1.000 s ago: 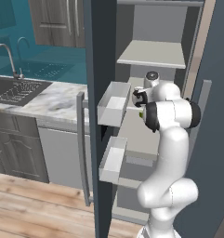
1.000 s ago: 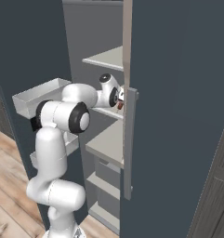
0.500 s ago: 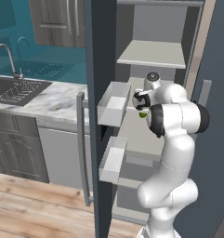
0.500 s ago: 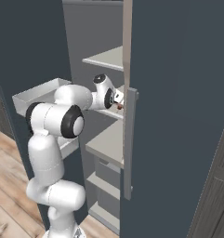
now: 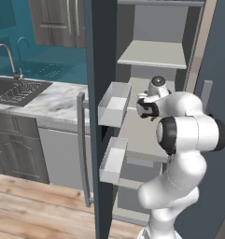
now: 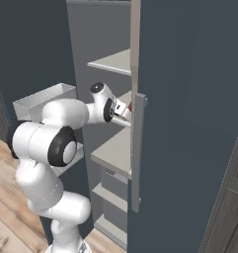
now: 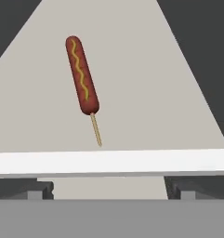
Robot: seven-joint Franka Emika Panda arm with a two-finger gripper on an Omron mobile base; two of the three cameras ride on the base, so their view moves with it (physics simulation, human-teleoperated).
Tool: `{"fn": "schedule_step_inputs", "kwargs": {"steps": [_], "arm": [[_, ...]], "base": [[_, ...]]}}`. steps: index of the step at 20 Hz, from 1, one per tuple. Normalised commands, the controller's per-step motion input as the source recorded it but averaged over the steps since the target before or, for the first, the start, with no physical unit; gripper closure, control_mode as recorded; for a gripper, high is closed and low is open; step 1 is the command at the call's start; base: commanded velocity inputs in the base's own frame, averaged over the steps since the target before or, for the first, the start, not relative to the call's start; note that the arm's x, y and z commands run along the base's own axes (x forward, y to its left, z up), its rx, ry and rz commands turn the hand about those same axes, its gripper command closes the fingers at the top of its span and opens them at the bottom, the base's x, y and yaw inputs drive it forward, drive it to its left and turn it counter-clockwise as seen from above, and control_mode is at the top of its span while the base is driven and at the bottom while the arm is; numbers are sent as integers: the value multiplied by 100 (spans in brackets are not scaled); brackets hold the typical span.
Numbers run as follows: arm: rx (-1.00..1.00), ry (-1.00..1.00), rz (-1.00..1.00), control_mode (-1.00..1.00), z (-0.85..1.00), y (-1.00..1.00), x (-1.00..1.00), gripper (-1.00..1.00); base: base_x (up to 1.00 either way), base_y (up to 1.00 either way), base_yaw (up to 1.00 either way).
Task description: Store the hot dog in the freezer for long-term storage. Close the freezer door after placing the cooked food.
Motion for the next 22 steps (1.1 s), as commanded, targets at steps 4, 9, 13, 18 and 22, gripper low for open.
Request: {"fn": "schedule_step_inputs", "kwargs": {"steps": [4,9,13,18,22], "arm": [[0,0,0,-100,40,9,-63,-100],[1,0,0,-100,46,11,-54,-100],[4,2,0,-100,36,5,-45,-100],[9,13,1,-100,19,5,-44,-100],[6,8,6,-100,7,16,-62,-100]], "base": [[0,0,0],[0,0,0],[0,0,0],[0,0,0],[0,0,0]]}}
